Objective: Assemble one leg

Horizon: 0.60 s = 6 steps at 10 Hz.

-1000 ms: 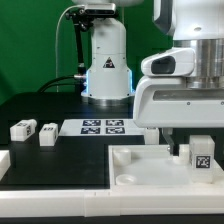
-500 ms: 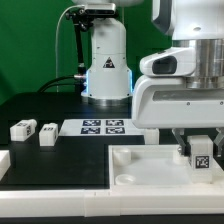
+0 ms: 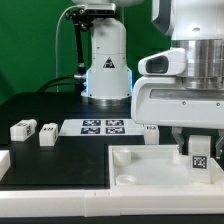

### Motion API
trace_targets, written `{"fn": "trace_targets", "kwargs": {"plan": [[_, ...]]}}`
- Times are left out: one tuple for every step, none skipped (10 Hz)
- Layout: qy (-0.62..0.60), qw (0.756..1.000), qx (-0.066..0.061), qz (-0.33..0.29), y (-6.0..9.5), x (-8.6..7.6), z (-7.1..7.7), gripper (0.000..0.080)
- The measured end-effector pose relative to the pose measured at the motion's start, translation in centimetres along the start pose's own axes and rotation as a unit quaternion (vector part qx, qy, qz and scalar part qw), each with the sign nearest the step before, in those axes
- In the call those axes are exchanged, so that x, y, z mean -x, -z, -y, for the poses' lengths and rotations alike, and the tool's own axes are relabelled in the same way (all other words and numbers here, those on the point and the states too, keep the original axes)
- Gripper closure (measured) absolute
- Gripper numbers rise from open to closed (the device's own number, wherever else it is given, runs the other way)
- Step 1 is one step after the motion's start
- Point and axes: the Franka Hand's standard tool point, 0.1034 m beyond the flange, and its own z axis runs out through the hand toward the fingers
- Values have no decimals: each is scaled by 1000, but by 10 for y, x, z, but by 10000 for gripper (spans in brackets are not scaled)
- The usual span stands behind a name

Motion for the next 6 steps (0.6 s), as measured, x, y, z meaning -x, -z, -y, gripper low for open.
{"fn": "trace_targets", "kwargs": {"plan": [[-67,998,-1,-2,0,0,0,508],[-123,992,-2,0,0,0,0,508],[-203,979,-4,3,0,0,0,508],[-268,964,-5,5,0,0,0,508],[-306,952,-5,6,0,1,0,508],[-391,920,-6,10,-1,3,2,508]]}}
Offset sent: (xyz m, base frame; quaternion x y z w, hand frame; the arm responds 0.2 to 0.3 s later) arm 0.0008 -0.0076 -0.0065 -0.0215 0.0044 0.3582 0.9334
